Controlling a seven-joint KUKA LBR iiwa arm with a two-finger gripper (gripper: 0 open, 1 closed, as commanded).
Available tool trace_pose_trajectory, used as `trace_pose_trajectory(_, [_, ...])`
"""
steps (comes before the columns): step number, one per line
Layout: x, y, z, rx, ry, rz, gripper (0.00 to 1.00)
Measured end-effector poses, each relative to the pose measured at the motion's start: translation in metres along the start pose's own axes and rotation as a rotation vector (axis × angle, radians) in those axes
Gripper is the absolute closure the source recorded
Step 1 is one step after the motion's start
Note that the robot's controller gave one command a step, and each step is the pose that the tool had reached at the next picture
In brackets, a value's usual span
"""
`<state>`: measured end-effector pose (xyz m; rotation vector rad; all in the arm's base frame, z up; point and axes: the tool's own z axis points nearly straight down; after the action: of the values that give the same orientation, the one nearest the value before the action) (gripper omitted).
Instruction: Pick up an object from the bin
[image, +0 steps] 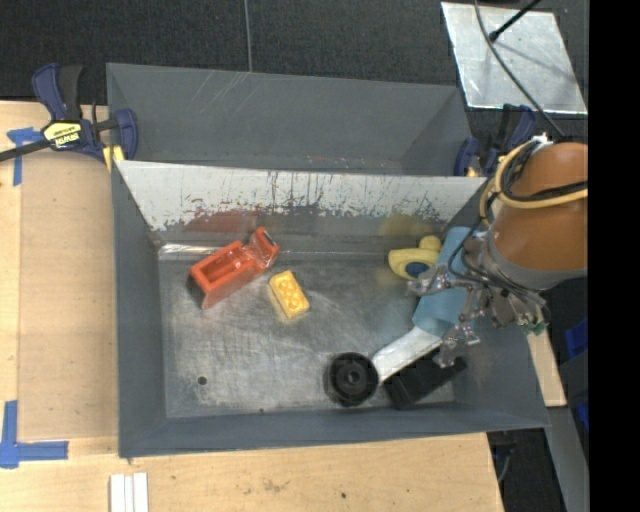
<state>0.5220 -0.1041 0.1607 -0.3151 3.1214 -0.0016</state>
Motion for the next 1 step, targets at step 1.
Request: trace_pose_trajectory(1, [0.0058,0.0603,0.0595,0.001,-0.003,-0.278,0.00])
